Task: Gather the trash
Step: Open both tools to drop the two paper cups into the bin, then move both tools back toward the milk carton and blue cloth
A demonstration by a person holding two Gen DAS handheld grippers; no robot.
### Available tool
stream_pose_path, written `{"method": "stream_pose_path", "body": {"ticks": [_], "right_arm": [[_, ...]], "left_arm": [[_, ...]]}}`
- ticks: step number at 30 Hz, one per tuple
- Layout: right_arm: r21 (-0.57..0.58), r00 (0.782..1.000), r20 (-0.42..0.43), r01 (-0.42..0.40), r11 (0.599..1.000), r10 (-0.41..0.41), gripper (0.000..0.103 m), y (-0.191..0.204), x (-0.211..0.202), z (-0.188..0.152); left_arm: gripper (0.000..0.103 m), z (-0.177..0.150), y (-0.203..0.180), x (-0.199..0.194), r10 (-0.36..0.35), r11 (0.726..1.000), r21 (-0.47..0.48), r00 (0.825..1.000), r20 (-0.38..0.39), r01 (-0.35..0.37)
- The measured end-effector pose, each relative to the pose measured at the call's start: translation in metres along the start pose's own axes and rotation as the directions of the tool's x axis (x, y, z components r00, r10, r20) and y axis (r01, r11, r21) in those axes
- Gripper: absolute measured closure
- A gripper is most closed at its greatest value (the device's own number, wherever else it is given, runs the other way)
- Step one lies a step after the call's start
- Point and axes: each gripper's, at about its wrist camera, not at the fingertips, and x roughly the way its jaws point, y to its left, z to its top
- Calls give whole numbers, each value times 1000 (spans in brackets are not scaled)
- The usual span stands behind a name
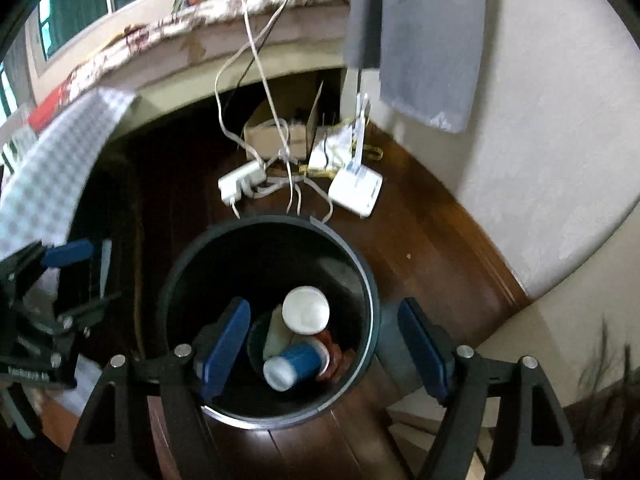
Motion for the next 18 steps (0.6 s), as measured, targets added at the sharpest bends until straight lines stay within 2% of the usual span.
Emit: {"method": "stream_pose_path", "body": {"ticks": [4, 10, 14, 18], "right_arm": [[6, 998, 63, -13, 1000, 13, 25, 9, -23, 17], [11, 985, 162, -64, 998, 61, 25, 35, -53, 50], [-41, 970, 212, -110, 993, 116, 25, 74, -70, 67], [-108, 953, 238, -164, 980, 186, 25, 119, -82, 77]], "left_arm": [[3, 8, 6, -29, 38, 999, -12, 997, 61, -37], [3, 13, 30, -79, 88, 994, -83, 980, 176, -75], [4, 6, 58, -110, 146, 983, -143, 965, 217, -117], [4, -8, 90, -142, 244, 958, -213, 936, 252, -192]]}}
